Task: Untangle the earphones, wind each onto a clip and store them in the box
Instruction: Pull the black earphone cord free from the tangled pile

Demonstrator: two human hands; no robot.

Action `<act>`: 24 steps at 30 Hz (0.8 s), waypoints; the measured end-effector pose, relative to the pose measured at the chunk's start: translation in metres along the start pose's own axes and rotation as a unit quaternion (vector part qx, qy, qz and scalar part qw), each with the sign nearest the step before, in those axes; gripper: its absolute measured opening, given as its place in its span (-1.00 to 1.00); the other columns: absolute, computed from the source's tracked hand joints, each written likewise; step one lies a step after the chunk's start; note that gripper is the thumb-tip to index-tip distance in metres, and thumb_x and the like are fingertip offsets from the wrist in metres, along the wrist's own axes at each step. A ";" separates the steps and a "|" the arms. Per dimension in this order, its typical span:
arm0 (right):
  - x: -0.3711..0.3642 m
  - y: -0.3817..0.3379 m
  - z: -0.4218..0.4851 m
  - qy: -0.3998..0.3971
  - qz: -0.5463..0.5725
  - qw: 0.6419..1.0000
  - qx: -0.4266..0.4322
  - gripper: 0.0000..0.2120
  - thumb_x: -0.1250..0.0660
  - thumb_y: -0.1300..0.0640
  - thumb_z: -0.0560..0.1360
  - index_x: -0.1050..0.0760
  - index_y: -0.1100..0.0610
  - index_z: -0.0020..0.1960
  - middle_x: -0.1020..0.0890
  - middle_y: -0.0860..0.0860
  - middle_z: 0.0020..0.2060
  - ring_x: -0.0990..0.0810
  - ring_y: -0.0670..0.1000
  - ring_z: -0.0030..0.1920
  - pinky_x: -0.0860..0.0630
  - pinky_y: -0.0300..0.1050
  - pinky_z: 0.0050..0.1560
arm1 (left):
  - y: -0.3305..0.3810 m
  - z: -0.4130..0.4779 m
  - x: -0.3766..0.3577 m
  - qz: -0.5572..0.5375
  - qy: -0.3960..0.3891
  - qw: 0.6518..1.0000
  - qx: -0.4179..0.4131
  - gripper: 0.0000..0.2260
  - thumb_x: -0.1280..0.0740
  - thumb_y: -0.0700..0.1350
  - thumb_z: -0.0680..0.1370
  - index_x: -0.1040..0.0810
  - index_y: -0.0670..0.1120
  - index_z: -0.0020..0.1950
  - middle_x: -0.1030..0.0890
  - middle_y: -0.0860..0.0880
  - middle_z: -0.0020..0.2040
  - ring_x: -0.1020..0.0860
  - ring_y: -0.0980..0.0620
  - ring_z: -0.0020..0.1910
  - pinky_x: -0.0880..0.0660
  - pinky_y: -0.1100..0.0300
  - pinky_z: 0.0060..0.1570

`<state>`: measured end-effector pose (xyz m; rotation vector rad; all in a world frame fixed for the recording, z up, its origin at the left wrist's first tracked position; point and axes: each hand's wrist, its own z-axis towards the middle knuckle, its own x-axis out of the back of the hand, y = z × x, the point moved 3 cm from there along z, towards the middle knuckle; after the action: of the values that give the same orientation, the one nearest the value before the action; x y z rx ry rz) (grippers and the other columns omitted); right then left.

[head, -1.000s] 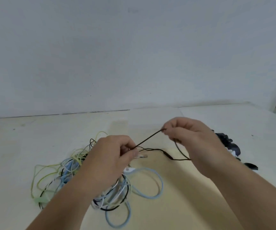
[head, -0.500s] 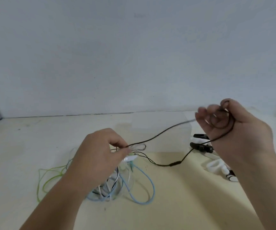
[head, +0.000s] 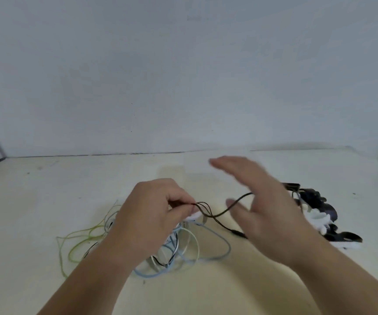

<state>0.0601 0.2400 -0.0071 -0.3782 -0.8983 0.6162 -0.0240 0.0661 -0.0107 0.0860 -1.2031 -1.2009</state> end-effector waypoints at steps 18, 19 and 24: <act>-0.014 0.010 0.007 -0.006 0.536 0.809 -0.240 -0.59 -0.07 0.01 0.63 -0.59 0.26 0.04 -0.70 0.28 -0.05 -0.69 0.19 0.07 -0.52 0.15 0.23 | 0.001 -0.004 -0.008 0.029 -0.032 0.999 0.023 -0.89 -0.47 -0.03 0.41 -0.60 0.14 -0.11 -0.60 0.10 -0.24 -0.57 0.10 -0.23 -0.54 0.08 -0.15; -0.009 0.011 0.009 0.015 0.556 0.797 -0.237 -0.60 -0.06 0.03 0.63 -0.59 0.25 0.01 -0.70 0.27 -0.02 -0.67 0.18 0.13 -0.49 0.17 0.28 | 0.000 -0.005 -0.007 0.033 -0.047 0.998 0.034 -0.85 -0.45 -0.03 0.40 -0.60 0.16 -0.08 -0.61 0.12 -0.21 -0.57 0.11 -0.21 -0.55 0.10 -0.13; 0.016 0.016 0.016 0.084 0.674 0.707 -0.199 -0.61 -0.10 0.05 0.61 -0.67 0.16 -0.11 -0.70 0.19 0.06 -0.61 0.20 0.26 -0.50 0.20 0.26 | -0.005 -0.006 0.005 0.089 -0.101 0.988 0.074 -0.75 -0.35 -0.05 0.31 -0.59 0.18 -0.05 -0.57 0.26 -0.10 -0.55 0.20 -0.17 -0.51 0.22 -0.20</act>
<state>0.0492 0.2637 0.0027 -1.5301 -0.4235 1.7013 -0.0240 0.0567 -0.0129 -0.0343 -1.4464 -0.9798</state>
